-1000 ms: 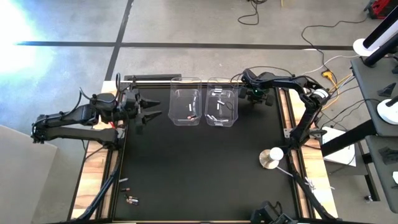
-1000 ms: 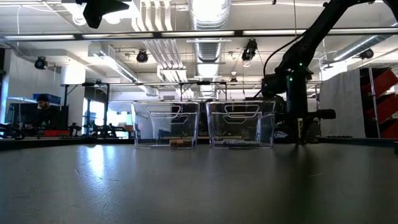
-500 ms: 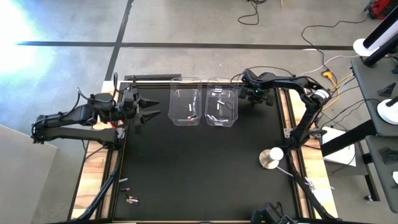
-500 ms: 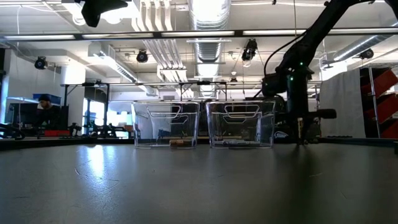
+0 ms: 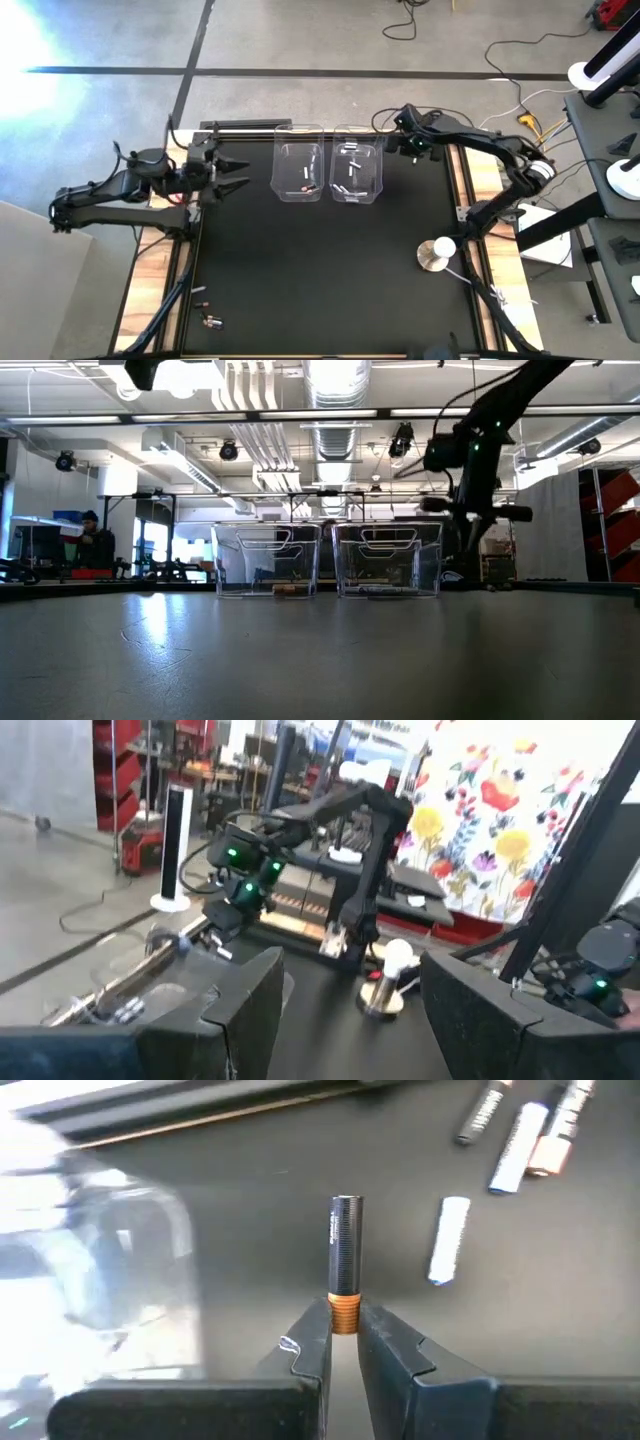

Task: Sort batteries
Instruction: Put the black battery into the left transparent bin, then put the white battery into the right transparent bin

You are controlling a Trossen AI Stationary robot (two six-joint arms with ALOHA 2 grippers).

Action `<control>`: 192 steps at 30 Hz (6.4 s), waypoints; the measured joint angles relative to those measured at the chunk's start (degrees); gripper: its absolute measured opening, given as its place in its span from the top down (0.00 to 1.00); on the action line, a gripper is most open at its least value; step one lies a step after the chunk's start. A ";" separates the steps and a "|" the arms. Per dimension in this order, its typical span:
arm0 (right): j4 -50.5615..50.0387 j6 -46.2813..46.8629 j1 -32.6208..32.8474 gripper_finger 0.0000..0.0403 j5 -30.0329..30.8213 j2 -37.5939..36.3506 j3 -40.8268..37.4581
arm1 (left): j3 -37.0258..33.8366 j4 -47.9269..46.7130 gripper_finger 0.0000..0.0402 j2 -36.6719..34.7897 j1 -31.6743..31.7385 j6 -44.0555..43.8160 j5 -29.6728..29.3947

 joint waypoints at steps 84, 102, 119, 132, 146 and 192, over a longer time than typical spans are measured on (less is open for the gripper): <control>-13.62 -56.16 26.87 0.92 -9.88 57.17 75.20 | 0.00 -0.04 0.47 -2.56 0.02 0.63 -8.31; -12.33 -64.83 26.89 0.92 -7.43 59.55 74.54 | 0.00 -0.06 0.47 -2.45 0.02 1.44 -8.37; -13.64 -65.51 26.89 0.84 -7.47 59.51 74.54 | 0.00 0.00 0.47 -2.40 0.02 1.77 -9.81; -16.14 -50.34 27.26 0.62 -3.64 50.52 76.18 | 0.00 0.99 0.47 -3.45 0.02 1.44 -9.79; -30.72 -23.32 25.47 0.55 18.96 28.73 60.73 | 0.00 -1.01 0.47 -3.74 0.02 2.34 -9.25; 10.47 4.56 -3.75 0.75 8.97 9.87 -7.67 | 0.00 14.17 0.47 9.32 0.13 -2.18 -12.94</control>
